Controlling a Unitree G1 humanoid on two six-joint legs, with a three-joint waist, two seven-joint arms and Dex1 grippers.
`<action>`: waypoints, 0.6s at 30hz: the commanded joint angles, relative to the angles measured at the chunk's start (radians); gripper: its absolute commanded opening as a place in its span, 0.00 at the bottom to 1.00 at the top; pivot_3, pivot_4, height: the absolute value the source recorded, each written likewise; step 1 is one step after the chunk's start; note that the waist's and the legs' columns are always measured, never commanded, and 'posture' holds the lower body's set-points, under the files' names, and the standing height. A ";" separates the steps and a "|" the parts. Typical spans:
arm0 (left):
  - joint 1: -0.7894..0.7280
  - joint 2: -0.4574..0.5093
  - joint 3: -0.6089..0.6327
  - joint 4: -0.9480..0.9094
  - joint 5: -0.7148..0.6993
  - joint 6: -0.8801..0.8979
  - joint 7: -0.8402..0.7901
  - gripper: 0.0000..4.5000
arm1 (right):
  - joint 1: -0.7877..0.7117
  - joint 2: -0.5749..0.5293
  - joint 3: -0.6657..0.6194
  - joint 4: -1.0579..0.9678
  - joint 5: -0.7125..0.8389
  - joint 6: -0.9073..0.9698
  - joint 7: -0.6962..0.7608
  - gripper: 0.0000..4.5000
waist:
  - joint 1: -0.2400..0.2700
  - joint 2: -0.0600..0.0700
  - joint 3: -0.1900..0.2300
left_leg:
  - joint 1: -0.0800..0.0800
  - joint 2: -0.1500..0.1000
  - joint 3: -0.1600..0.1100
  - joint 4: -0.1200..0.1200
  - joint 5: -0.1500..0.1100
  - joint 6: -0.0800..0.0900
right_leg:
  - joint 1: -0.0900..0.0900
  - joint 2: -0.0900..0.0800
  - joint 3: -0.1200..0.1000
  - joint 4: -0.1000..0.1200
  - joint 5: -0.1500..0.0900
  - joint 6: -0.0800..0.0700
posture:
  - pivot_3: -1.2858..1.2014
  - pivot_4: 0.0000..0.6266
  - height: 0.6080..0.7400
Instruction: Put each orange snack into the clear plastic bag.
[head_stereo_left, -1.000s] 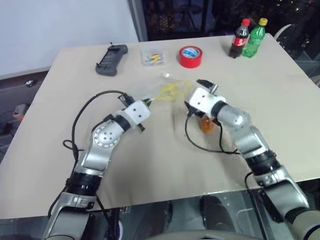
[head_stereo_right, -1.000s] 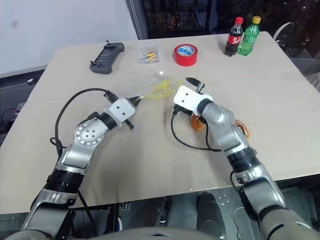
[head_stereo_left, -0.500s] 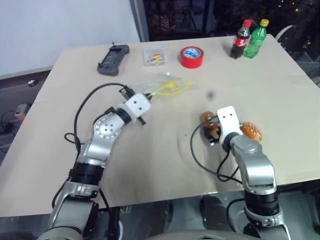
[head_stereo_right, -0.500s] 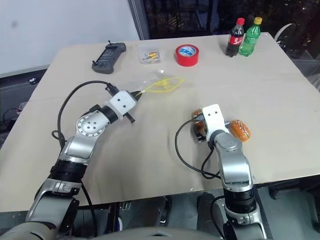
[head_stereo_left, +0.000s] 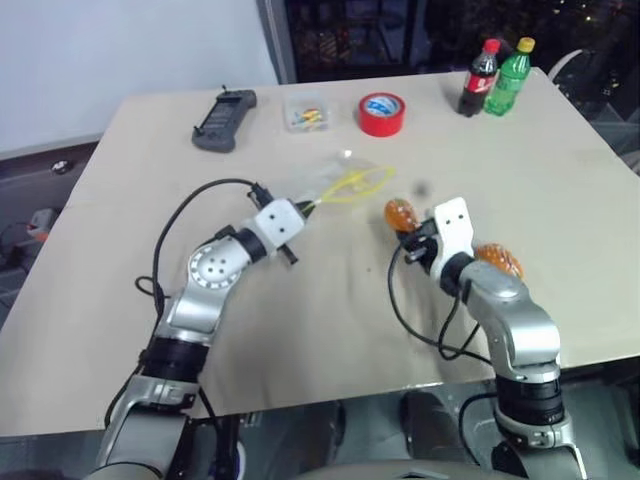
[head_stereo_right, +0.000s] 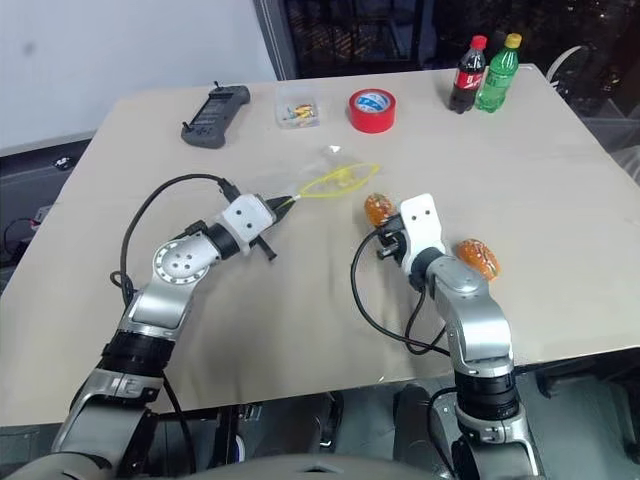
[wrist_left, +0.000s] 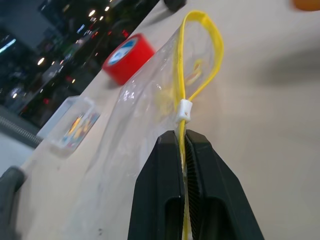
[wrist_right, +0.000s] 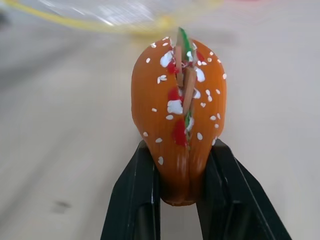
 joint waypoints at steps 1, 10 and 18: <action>0.006 0.027 -0.008 -0.043 0.002 -0.089 -0.023 0.00 | -0.079 -0.006 0.034 0.048 0.033 -0.035 0.010 0.20 | 0.000 0.000 0.000 | 0.000 0.000 0.000 0.000 0.000 0.000 | 0.000 0.000 0.000 0.000 0.000 0.000 | 0.52 0.24 1.00; 0.069 0.045 -0.026 -0.153 -0.038 -0.158 -0.088 0.00 | -0.192 -0.026 0.095 0.253 0.028 -0.053 -0.010 0.20 | 0.001 0.000 0.000 | 0.000 0.000 0.000 0.000 0.000 0.000 | 0.000 0.000 0.000 -0.001 0.000 0.000 | 0.52 0.24 1.00; 0.160 0.061 0.001 -0.225 -0.078 -0.123 -0.106 0.00 | -0.279 -0.001 0.059 0.413 0.073 -0.091 -0.004 0.20 | -0.001 0.000 0.000 | 0.000 0.001 0.000 -0.001 0.000 0.001 | 0.000 0.001 0.000 -0.001 0.000 0.000 | 0.52 0.24 1.00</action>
